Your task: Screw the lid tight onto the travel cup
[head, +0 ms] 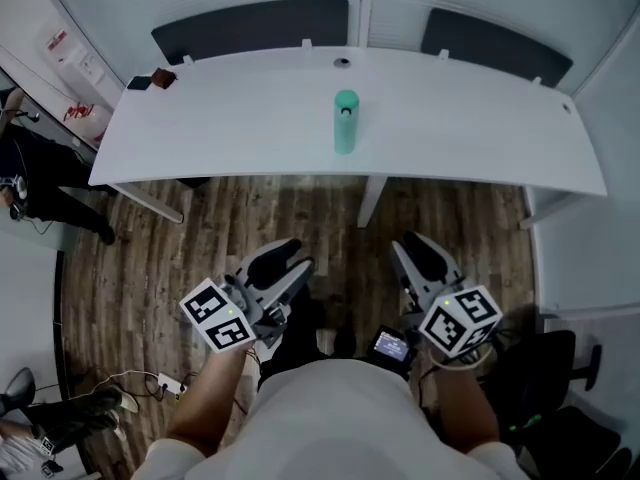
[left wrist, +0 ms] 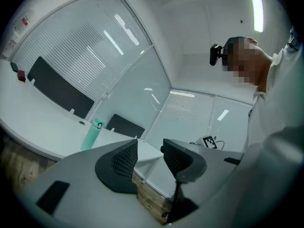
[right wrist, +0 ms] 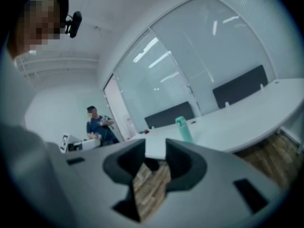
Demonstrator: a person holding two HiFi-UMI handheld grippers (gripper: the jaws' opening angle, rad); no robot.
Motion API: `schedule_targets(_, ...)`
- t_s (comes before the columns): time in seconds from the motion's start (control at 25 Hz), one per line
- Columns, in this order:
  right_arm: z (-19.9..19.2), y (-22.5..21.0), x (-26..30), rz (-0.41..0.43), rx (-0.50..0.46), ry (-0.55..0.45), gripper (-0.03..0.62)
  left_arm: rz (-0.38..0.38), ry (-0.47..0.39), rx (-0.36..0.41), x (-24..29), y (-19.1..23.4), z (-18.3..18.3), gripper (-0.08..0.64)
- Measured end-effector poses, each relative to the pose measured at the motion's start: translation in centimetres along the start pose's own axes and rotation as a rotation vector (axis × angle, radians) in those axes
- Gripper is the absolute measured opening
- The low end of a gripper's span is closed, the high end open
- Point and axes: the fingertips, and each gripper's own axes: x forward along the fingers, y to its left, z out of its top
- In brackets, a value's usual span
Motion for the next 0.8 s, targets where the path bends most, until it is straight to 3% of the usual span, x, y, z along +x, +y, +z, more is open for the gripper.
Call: schedule_targets(0.8,4.4,-3.1,14.5,-0.197,0.015,-0.028,0.126,-0.131,0.128,0.0,4.8,16.9,6.6,0.199)
